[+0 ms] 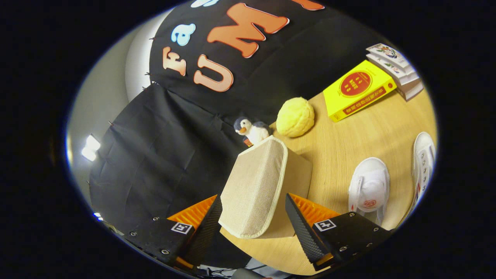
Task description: Open the storage box then place both shoes into the box .Put the left shoe in first, then the right shoe, with the right side of both shoes facing outward in a uniform manner.
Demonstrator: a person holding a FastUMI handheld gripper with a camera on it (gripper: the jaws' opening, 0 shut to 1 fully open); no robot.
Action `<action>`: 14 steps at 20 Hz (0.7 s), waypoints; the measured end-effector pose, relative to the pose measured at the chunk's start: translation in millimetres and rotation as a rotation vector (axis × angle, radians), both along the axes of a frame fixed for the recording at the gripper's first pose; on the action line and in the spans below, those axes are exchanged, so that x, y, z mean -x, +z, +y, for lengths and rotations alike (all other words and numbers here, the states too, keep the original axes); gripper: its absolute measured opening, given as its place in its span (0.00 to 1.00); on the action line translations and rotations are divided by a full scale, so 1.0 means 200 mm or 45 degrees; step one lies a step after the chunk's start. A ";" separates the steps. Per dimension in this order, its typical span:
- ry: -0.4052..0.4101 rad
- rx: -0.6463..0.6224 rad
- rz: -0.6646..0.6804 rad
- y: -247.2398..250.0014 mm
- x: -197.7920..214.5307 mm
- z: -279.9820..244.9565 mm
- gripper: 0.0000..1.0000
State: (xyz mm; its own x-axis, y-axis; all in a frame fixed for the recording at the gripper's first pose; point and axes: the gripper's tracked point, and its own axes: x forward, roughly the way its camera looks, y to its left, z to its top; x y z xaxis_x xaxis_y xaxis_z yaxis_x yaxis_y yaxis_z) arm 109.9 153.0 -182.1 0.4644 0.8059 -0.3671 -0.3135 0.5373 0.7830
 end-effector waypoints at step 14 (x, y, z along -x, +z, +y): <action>0.185 -0.215 0.267 -0.16 -0.04 0.23 0.95</action>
State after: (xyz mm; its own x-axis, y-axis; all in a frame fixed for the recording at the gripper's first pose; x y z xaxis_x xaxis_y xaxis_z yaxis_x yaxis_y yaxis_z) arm 118.5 199.6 -215.0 0.2680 0.9161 -0.2982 -0.2000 0.3556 0.9130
